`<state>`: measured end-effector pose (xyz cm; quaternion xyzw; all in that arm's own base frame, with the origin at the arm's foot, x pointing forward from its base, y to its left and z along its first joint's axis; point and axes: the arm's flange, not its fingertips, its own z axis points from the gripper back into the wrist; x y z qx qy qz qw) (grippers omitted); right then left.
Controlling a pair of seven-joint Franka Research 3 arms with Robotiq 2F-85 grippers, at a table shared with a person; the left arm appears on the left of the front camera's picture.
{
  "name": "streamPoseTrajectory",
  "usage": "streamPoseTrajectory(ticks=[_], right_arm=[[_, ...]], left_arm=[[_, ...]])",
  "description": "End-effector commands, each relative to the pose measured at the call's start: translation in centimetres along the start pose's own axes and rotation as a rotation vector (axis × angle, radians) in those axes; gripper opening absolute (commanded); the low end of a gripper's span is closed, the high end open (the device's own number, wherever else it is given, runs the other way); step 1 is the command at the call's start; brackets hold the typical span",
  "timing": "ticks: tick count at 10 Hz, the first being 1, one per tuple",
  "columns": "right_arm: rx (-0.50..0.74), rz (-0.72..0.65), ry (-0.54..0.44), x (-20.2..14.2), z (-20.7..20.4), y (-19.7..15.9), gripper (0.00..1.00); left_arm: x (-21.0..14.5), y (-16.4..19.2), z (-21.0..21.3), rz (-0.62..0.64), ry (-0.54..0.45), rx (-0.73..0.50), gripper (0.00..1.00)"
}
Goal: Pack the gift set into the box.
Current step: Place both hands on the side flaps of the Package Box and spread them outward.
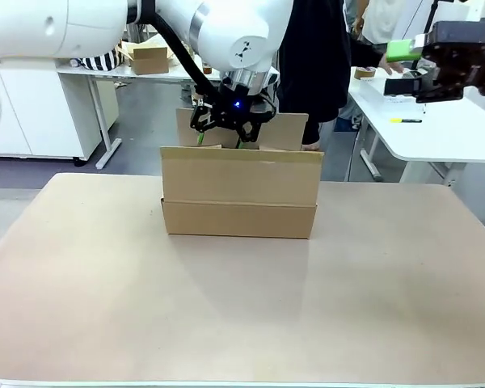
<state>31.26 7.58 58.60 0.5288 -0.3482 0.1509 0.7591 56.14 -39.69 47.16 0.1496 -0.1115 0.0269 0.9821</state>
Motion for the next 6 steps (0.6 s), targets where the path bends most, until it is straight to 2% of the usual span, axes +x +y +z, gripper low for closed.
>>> streamPoseTrajectory(ticks=[1,6], right_arm=[[0.024,0.026,-0.021,0.2,-0.5,-0.1,1.00],[0.024,0.026,-0.021,0.2,-0.5,-0.1,1.00]], left_arm=[[-0.7,0.1,-1.0,0.030,0.007,0.090,1.00],[-2.1,1.3,-3.0,0.011,0.083,0.110,1.00]])
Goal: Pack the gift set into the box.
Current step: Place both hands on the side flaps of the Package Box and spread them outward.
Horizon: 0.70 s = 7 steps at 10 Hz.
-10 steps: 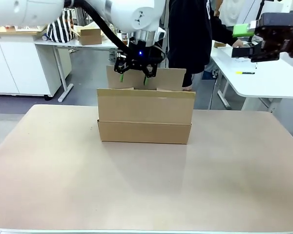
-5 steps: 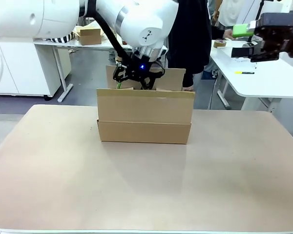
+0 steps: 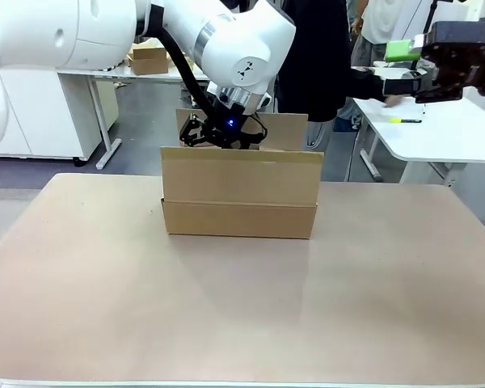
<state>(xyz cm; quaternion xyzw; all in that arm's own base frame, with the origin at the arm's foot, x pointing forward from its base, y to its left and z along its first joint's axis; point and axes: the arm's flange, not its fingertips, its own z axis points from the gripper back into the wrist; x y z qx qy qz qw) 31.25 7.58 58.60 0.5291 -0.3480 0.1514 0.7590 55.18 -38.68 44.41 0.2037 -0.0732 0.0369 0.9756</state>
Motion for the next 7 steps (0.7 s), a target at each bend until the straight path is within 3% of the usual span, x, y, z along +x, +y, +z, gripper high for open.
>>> streamPoseTrajectory(ticks=[1,7], right_arm=[[0.023,0.026,-0.021,0.3,-0.5,-0.1,1.00],[0.023,0.026,-0.021,0.3,-0.5,-0.1,1.00]], left_arm=[[-0.3,1.0,-1.3,-0.010,0.021,-0.025,1.00],[1.0,-0.9,-4.5,-0.097,0.010,-0.077,1.00]])
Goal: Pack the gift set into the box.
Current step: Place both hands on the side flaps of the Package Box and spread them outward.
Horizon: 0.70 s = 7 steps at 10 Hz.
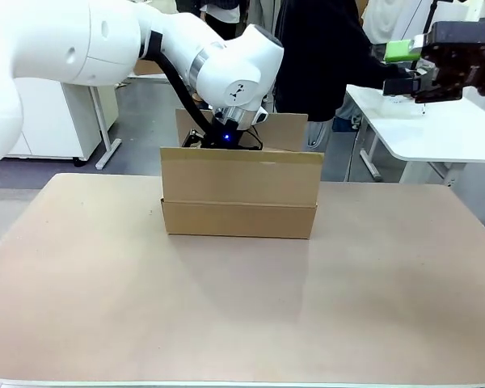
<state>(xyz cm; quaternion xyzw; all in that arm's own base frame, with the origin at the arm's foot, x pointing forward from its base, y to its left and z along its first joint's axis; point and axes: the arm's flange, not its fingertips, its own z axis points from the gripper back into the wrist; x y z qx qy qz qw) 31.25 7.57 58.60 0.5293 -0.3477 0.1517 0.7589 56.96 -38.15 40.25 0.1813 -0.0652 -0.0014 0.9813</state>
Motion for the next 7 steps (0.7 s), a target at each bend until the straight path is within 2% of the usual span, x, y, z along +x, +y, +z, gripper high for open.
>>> streamPoseTrajectory(ticks=[1,4,7], right_arm=[[0.022,0.025,-0.022,0.3,-0.5,-0.1,1.00],[0.022,0.025,-0.022,0.3,-0.5,-0.1,1.00],[0.022,0.025,-0.022,0.3,-0.5,-0.1,1.00]], left_arm=[[0.0,0.3,-0.6,-0.021,0.015,-0.015,1.00],[0.4,-0.4,-2.2,-0.026,0.051,0.002,1.00],[-0.1,0.3,-2.1,0.043,0.060,0.078,1.00]])
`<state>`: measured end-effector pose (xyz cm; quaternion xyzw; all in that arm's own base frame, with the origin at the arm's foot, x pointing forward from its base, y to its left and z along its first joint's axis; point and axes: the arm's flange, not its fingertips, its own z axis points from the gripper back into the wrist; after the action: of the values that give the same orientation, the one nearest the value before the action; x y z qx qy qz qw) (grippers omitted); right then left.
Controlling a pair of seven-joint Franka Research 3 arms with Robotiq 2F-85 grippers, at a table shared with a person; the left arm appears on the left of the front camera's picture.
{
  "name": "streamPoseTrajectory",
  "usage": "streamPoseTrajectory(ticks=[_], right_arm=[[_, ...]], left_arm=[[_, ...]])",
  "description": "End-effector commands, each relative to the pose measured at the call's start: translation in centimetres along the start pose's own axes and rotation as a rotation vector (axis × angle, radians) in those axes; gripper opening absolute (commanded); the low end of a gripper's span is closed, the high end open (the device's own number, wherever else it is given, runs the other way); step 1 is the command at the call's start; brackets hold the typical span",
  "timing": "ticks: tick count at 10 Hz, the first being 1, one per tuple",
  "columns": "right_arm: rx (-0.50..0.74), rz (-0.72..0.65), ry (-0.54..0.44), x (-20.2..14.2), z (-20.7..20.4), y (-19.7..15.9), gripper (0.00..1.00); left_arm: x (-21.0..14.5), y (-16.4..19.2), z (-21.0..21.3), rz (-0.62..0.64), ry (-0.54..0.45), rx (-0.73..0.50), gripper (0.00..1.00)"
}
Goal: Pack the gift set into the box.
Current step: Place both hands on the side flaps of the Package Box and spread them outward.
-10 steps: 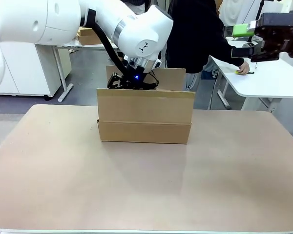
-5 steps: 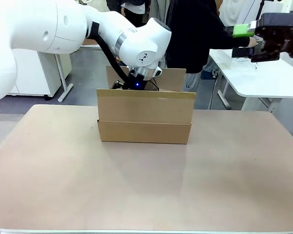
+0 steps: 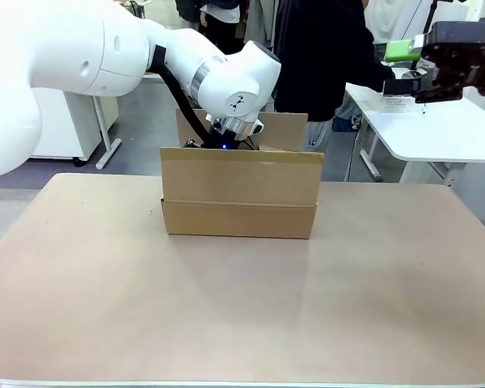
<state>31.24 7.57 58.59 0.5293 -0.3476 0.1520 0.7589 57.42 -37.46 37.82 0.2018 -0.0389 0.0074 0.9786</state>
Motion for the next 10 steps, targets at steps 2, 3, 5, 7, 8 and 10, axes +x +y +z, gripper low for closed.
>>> streamPoseTrajectory(ticks=[2,3,5,7,8,10], right_arm=[[0.022,0.025,-0.022,0.3,-0.5,-0.1,1.00],[0.022,0.025,-0.022,0.3,-0.5,-0.1,1.00],[0.022,0.025,-0.022,0.3,-0.5,-0.1,1.00],[0.022,0.025,-0.022,0.3,-0.5,-0.1,1.00],[0.022,0.025,-0.022,0.3,-0.5,-0.1,1.00],[0.022,0.025,-0.022,0.3,-0.5,-0.1,1.00]], left_arm=[[-0.7,1.3,0.5,0.101,0.018,0.106,1.00],[-1.1,1.5,0.7,0.109,0.023,0.125,1.00],[-2.2,2.1,1.9,0.118,-0.009,0.132,1.00],[-3.2,2.6,3.0,0.136,-0.040,0.178,1.00],[-3.7,2.8,3.6,0.122,-0.057,0.181,1.00],[-4.3,3.4,5.1,0.105,-0.110,0.177,1.00]])
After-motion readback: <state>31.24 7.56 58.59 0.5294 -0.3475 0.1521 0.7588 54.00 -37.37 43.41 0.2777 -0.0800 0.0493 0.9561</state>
